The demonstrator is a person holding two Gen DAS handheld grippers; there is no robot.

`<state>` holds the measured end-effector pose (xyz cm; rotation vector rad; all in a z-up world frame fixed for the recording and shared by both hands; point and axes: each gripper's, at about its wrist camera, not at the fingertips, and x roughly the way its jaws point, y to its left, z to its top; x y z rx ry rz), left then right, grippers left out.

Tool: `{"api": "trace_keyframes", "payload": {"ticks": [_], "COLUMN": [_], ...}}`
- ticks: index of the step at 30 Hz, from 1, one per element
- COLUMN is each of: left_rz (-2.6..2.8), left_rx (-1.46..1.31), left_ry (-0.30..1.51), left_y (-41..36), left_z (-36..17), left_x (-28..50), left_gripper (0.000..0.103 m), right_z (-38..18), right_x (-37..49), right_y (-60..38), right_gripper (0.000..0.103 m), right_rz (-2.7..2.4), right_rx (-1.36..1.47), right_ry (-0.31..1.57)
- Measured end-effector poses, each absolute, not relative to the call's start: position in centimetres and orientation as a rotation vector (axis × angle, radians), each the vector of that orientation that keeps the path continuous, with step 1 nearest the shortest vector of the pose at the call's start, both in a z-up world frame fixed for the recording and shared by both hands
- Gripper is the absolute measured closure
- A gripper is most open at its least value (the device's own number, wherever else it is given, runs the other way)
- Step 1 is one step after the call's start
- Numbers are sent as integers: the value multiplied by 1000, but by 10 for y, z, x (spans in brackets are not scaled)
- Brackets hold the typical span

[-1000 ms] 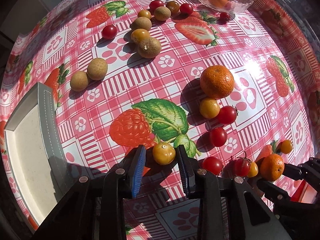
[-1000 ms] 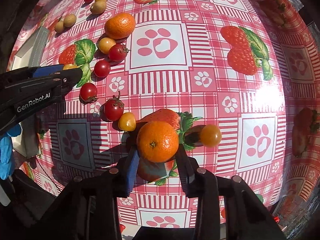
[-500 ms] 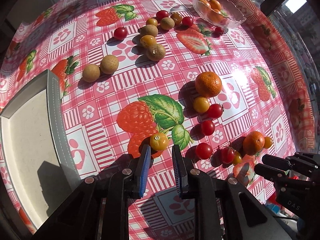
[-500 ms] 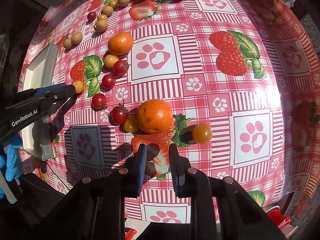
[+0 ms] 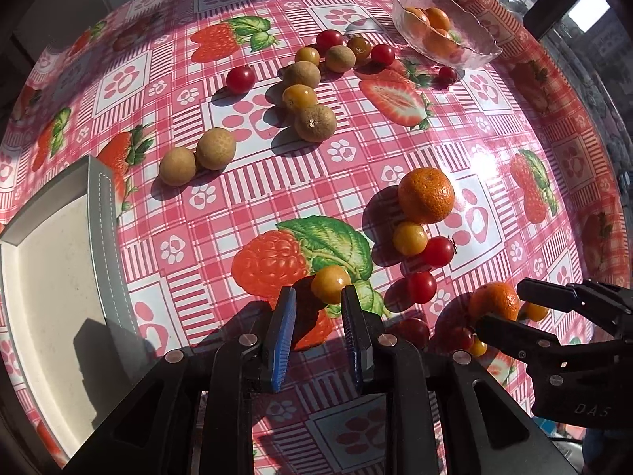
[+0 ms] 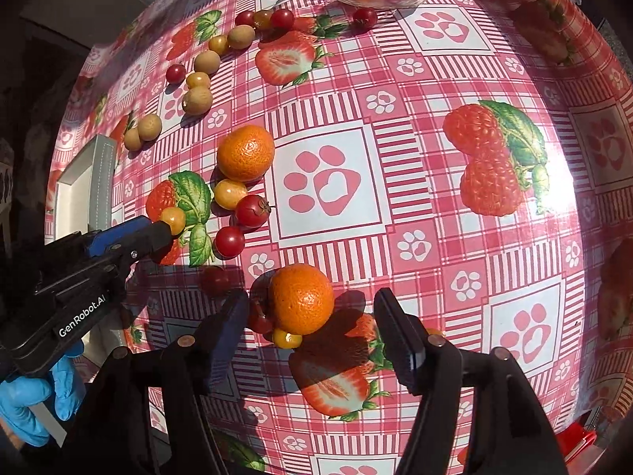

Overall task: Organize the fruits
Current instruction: 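Grasp a yellow cherry tomato with the left gripper while the right gripper grasps a mandarin, then carry both fruits into the white tray and open both grippers to release them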

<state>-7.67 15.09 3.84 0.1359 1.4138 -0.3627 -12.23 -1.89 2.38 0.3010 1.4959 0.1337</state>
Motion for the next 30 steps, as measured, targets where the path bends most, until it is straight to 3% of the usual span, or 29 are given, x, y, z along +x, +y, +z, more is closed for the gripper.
{"api": "trace_keyframes", "payload": {"ticks": [4, 6, 7, 10, 11, 30], "left_rz": [-382, -383, -384, -386, -395, -346], "left_rx": [167, 186, 184, 194, 189, 12], "left_ry": [1418, 1424, 1425, 1412, 1413, 1337], "left_y": [134, 125, 124, 114, 114, 215], "left_z": [31, 25, 22, 19, 19, 85], "left_x": [-71, -68, -67, -63, -63, -94], "left_gripper": [74, 74, 74, 74, 81, 81], "right_z": [10, 11, 10, 11, 12, 59], "right_x": [-117, -117, -117, -118, -118, -126], "right_y": [-3, -4, -4, -5, -5, 16], "right_gripper": [46, 60, 63, 63, 63, 63], "right_rz": [153, 151, 150, 156, 158, 252], "right_rx": [281, 296, 305, 293, 288, 304], "right_ry": [1531, 1520, 1522, 1526, 1524, 1474]}}
